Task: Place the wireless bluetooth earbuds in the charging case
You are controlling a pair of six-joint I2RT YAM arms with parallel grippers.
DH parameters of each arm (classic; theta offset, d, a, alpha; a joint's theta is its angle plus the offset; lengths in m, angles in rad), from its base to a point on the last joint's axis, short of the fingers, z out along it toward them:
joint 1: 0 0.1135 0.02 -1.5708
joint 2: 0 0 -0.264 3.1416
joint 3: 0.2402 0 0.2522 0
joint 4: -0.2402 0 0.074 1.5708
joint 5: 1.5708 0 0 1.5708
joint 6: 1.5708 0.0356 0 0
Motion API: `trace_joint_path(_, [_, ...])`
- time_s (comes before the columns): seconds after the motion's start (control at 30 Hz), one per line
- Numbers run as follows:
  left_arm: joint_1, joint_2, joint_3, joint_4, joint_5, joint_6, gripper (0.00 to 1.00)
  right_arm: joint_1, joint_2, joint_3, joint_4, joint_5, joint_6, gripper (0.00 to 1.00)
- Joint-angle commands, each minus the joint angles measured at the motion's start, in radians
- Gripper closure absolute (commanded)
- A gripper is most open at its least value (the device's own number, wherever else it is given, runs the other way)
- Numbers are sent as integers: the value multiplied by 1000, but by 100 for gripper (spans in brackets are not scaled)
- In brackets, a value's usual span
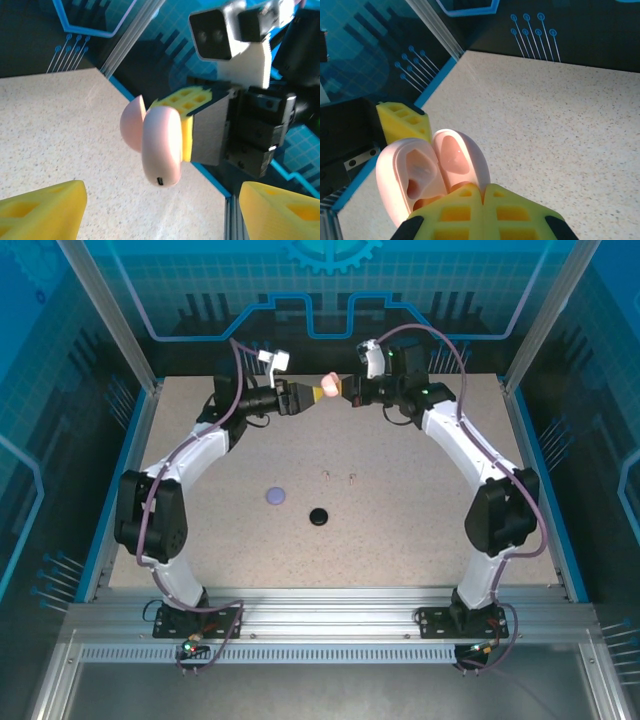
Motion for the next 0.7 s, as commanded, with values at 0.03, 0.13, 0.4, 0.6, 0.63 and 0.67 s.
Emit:
trace_joint_path(0.03, [8, 59, 95, -220, 54, 184, 17, -14, 63, 103, -143, 15, -169, 100])
trace_joint_path(0.13, [11, 103, 159, -292, 71, 233, 16, -20, 103, 138, -173, 18, -213, 100])
trace_joint_path(0.4, [17, 211, 317, -528, 81, 398, 14, -41, 161, 156, -153, -1, -249, 100])
trace_joint_path(0.6, [34, 282, 415, -634, 116, 448, 14, -40, 188, 166, -132, -20, -254, 100])
trace_joint_path(0.63, [37, 293, 432, -654, 118, 457, 14, -41, 193, 165, -126, -22, -254, 100])
trace_joint_path(0.67, [39, 301, 442, -661, 124, 457, 14, -39, 197, 167, -120, -25, -252, 100])
